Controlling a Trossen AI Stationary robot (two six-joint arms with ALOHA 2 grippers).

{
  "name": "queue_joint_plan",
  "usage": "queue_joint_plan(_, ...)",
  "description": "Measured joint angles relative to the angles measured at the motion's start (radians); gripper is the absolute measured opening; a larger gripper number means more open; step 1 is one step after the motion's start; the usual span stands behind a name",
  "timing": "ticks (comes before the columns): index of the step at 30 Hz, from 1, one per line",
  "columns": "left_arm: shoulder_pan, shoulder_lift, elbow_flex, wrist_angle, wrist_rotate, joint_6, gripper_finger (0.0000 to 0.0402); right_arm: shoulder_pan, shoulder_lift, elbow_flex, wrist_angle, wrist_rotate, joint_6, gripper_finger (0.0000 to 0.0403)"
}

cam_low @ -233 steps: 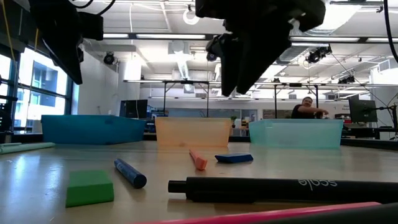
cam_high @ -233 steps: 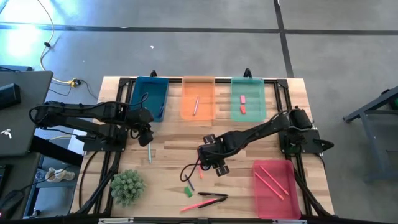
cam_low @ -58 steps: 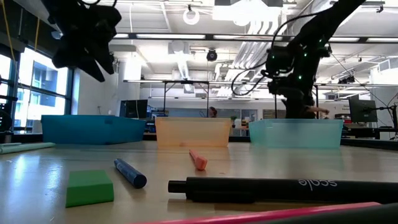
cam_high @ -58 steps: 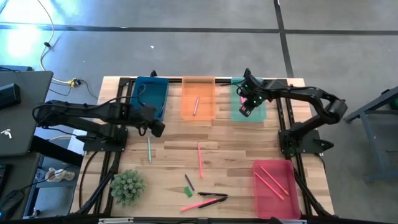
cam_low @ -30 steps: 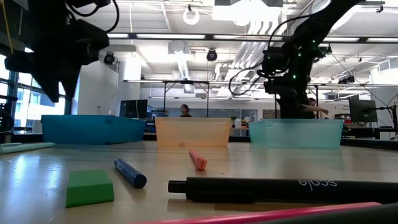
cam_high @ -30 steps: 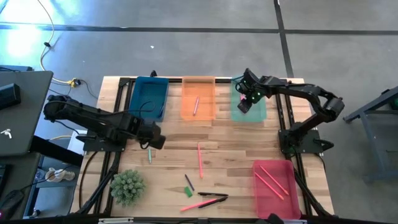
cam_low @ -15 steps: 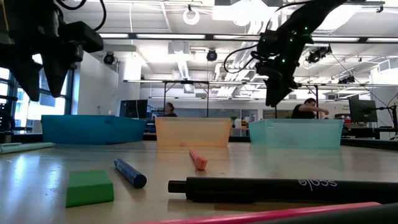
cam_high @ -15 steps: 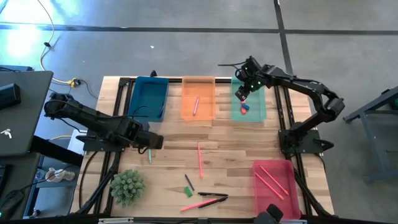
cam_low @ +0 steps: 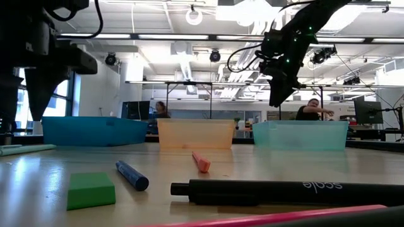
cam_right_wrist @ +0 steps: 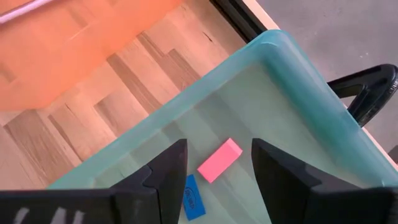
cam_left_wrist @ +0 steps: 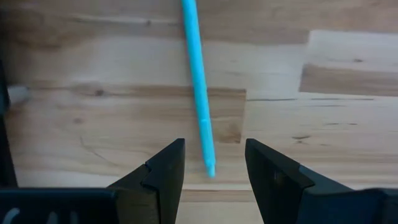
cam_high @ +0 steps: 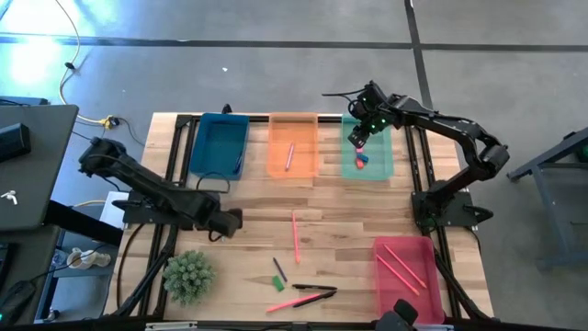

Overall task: Sort crayons/erasers/pens/pencils in bins
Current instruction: Put the light blue ballpen into the orange bin

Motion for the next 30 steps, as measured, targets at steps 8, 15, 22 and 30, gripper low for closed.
queue_joint_plan(8, -0.016, 0.079, 0.000, 0.035, 0.019, -0.070, 0.0156, 0.000, 0.000, 0.000, 0.002, 0.000, -0.001, 0.0172)
queue_joint_plan(15, -0.016, 0.133, 0.000, 0.059, 0.032, -0.101, 0.0156, 0.000, 0.000, 0.000, 0.002, 0.000, -0.001, 0.0172)
queue_joint_plan(22, -0.016, 0.199, 0.000, 0.069, 0.056, -0.115, 0.0156, 0.000, 0.000, 0.000, 0.001, 0.000, -0.001, 0.0172)
queue_joint_plan(30, -0.016, 0.260, 0.004, 0.119, 0.071, -0.112, 0.0156, 0.000, 0.000, 0.000, 0.002, 0.000, -0.005, 0.0172)
